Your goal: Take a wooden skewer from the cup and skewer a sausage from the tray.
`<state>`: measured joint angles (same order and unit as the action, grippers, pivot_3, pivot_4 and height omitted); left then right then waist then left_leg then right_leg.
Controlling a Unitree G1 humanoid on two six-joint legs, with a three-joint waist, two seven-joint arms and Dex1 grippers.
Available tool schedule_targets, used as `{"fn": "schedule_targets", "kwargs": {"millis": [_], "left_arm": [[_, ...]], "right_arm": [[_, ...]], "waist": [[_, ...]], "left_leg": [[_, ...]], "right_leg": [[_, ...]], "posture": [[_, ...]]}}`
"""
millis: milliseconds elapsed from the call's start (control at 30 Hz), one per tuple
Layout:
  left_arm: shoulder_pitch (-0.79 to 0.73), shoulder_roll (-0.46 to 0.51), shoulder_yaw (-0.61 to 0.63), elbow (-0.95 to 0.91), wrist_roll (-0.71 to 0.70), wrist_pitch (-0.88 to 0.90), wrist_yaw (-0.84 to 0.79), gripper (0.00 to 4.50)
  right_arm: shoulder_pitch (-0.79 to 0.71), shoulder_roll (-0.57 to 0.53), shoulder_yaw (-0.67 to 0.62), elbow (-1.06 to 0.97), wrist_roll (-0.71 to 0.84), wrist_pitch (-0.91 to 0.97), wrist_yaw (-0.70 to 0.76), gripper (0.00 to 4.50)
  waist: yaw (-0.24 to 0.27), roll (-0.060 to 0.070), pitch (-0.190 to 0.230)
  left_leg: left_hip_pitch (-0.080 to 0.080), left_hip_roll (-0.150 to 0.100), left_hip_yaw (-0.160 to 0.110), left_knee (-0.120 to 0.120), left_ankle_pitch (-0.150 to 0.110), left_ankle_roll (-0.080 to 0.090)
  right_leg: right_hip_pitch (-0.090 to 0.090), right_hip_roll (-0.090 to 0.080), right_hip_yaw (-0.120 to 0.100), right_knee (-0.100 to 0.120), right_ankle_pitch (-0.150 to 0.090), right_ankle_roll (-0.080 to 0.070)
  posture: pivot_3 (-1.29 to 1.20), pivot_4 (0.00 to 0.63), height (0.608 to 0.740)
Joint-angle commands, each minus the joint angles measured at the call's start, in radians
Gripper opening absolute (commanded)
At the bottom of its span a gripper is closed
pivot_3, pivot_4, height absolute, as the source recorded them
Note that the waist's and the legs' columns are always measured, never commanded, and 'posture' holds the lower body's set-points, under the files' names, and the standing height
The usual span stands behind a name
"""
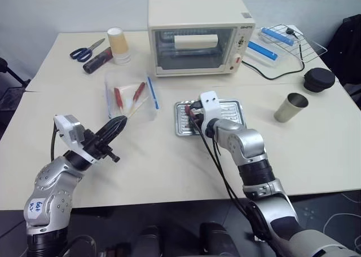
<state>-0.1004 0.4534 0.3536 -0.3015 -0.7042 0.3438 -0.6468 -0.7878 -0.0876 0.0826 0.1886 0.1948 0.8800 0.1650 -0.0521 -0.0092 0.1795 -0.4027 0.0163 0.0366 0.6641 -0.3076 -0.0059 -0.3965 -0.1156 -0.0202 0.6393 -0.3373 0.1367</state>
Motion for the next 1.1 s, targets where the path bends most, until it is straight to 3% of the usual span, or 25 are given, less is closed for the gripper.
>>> {"fn": "schedule_targets", "kwargs": {"millis": [33,267,333,467,667,800,1100], "left_arm": [[-0.006,0.012,0.004,-0.014,-0.012,-0.002,-0.007,0.0],[-0.018,0.022,-0.002,-0.005,-0.015,0.009,-0.026,0.0],[-0.024,0.031,-0.009,0.0,-0.016,0.013,-0.044,0.0],[-0.048,0.102,-0.049,0.033,0.0,0.022,-0.156,0.0],[-0.061,0.205,-0.165,0.092,0.079,-0.042,-0.369,0.0],[-0.086,0.226,-0.211,0.096,0.072,-0.041,-0.457,0.0],[-0.117,0.254,-0.265,0.094,0.076,-0.033,-0.573,0.0]], "right_arm": [[-0.014,-0.007,0.003,-0.012,-0.01,-0.03,0.026,0.91],[0.005,-0.06,0.015,-0.086,0.0,-0.039,0.122,0.91],[0.022,-0.116,0.028,-0.135,0.014,-0.092,0.217,0.91],[0.072,-0.372,0.055,-0.299,0.091,-0.277,0.626,0.91],[0.146,-0.643,0.091,-0.387,0.146,-0.448,1.03,0.91],[0.192,-0.737,0.112,-0.46,0.166,-0.443,1.136,0.91],[0.218,-0.753,0.104,-0.526,0.177,-0.417,1.158,0.91]], "waist": [[-0.001,0.0,0.0],[-0.001,0.0,0.0],[0.0,0.0,0.0],[0.02,0.0,0.0],[0.024,0.0,0.0],[0.024,0.0,0.0],[0.026,0.0,0.0]], "left_leg": [[0.0,0.0,0.0,0.0,0.0,0.0],[0.0,0.0,0.0,0.0,0.0,0.0],[0.0,0.0,0.0,0.0,0.0,0.0],[-0.001,-0.002,0.0,0.0,-0.001,0.001],[0.001,-0.003,0.002,-0.001,-0.001,0.002],[0.0,-0.001,0.002,0.0,-0.001,0.002],[0.001,0.0,0.001,0.002,-0.001,0.002]], "right_leg": [[0.0,0.0,0.0,0.0,0.0,0.0],[0.0,0.0,0.0,0.0,0.0,0.0],[0.0,0.0,0.0,0.0,0.0,0.0],[0.0,-0.001,0.0,-0.002,0.0,0.0],[0.002,0.001,0.0,-0.006,0.0,0.001],[0.002,0.001,0.0,-0.007,0.0,0.001],[0.003,0.0,0.0,-0.005,0.0,0.001]], "posture": [[0.0,0.15,0.74],[0.0,0.15,0.74],[0.0,0.15,0.74],[0.0,0.15,0.74],[0.0,0.15,0.74],[0.0,0.15,0.74],[0.0,0.15,0.74]]}}
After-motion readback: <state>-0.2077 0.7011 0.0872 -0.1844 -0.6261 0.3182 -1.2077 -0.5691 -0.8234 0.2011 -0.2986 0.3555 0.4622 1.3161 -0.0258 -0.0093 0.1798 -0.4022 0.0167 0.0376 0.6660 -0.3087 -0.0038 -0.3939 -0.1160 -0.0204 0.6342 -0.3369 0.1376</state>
